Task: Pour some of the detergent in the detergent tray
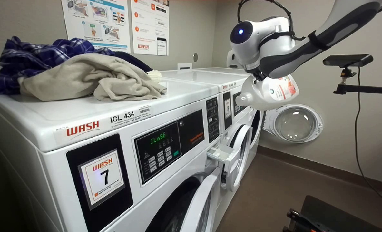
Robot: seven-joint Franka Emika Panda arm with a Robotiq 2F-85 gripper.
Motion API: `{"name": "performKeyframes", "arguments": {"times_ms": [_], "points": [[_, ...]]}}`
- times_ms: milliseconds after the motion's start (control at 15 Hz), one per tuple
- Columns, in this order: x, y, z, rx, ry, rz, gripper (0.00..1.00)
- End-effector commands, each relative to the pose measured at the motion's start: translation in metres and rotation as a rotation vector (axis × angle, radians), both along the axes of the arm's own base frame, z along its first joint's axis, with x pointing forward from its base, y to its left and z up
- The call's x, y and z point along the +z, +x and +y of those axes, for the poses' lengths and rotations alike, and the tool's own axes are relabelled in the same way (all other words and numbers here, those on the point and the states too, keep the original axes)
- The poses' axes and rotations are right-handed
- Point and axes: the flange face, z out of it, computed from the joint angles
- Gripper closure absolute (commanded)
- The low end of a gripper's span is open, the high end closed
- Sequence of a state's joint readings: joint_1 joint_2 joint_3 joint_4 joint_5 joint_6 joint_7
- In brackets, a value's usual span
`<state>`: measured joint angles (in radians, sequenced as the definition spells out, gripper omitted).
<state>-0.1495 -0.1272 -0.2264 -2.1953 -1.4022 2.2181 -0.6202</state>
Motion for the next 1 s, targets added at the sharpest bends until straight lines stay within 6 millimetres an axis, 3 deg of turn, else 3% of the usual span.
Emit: {"name": "performKeyframes", "arguments": {"times_ms": [0,467,933], "points": [[0.042,-0.004,0.013,-0.023,0.056,-0.066,0.94],[0.132,0.016,0.042,-0.073,0.211,-0.248,0.94],[0.233,0.043,0.069,-0.298,0.544,-0.498,0.94]]}}
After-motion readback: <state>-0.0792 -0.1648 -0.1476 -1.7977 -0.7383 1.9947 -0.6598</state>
